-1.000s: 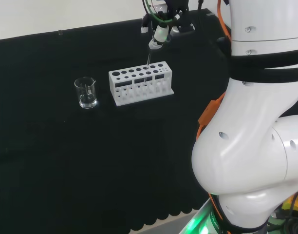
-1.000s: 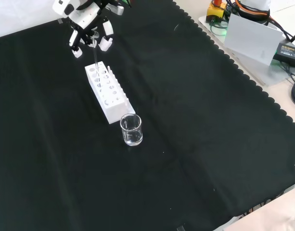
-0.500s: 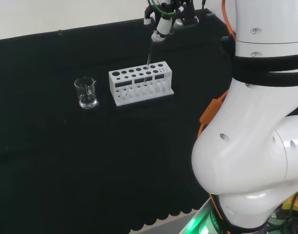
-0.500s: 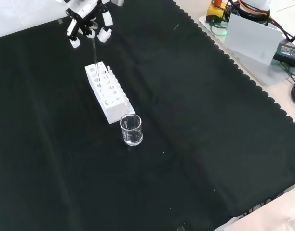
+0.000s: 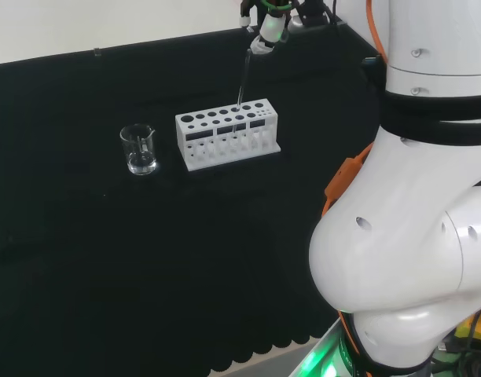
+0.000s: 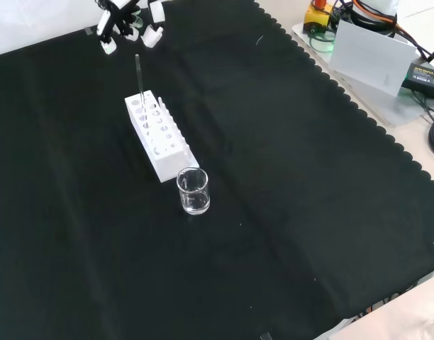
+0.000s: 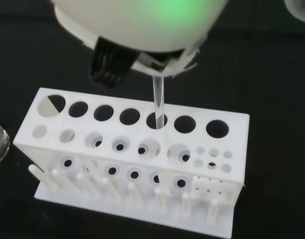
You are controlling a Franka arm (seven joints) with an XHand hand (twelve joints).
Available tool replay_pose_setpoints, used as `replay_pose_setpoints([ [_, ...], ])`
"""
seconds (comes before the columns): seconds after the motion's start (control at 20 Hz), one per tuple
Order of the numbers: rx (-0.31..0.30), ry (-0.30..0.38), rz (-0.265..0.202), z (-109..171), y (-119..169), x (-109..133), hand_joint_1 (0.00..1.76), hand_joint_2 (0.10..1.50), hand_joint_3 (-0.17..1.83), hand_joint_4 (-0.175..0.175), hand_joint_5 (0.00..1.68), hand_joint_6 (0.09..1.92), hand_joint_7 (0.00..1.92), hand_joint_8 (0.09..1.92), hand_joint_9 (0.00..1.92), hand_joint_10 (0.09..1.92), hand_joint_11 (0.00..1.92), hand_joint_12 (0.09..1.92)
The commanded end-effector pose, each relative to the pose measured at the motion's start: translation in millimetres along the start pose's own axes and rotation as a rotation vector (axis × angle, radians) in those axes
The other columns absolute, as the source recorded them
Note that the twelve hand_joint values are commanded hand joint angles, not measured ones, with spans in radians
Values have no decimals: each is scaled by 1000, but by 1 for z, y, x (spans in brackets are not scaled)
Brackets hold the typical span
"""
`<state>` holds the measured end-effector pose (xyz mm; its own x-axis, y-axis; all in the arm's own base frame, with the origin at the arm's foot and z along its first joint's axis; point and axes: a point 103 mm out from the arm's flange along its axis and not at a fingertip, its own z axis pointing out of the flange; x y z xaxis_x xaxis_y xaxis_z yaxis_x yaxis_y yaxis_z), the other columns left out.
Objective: Put the glass rod back on the white test tube rack.
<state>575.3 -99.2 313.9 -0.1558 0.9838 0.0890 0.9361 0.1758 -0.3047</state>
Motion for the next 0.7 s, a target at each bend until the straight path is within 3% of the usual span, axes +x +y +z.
replay_pose_setpoints([
  [0.05,-22,4,13,-11,-17,-1,1170,433,839,-175,511,866,1417,658,1840,224,1888,893],
  [0.7,-33,0,26,-18,-28,6,1172,443,833,-175,574,865,1425,650,1840,224,1889,897],
])
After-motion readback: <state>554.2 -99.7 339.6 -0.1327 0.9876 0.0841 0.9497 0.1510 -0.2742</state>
